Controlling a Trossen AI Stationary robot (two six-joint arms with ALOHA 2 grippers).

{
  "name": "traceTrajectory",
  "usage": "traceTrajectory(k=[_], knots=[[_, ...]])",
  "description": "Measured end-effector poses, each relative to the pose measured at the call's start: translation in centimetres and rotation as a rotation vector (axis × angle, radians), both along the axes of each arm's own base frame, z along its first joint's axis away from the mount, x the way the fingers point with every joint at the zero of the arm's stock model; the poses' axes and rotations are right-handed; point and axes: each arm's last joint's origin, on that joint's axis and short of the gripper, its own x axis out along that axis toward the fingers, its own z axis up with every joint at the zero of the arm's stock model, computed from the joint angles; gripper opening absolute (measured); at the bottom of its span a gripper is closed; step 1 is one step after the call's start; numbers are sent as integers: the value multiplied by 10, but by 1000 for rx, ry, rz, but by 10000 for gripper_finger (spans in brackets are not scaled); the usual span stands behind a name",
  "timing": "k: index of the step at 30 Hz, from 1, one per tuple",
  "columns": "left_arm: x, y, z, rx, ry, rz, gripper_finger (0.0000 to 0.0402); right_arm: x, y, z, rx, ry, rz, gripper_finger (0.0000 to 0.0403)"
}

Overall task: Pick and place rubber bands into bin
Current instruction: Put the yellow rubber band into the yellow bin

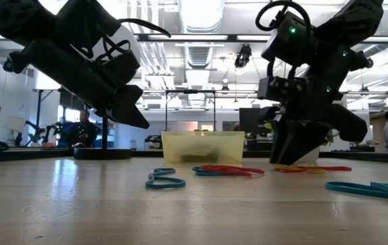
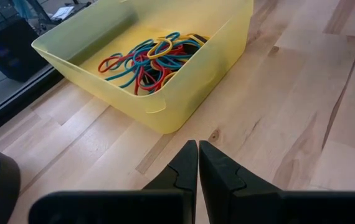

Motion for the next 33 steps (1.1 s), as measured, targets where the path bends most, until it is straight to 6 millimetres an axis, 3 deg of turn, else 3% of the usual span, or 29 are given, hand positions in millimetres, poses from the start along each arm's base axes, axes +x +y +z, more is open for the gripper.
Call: traceTrajectory(k=[6,12,17,33], knots=[[0,0,0,-1,-1,0,0,1,0,-2,-8,2,9,79],[0,0,0,-1,-1,1,0,1,0,-1,-28,5,53,20],[0,0,0,-3,-1,-1,0,-1,0,3,-42,-4,50,8],[0,0,0,-2,-1,-1,0,-11,4,63,-55,-245,74,8]])
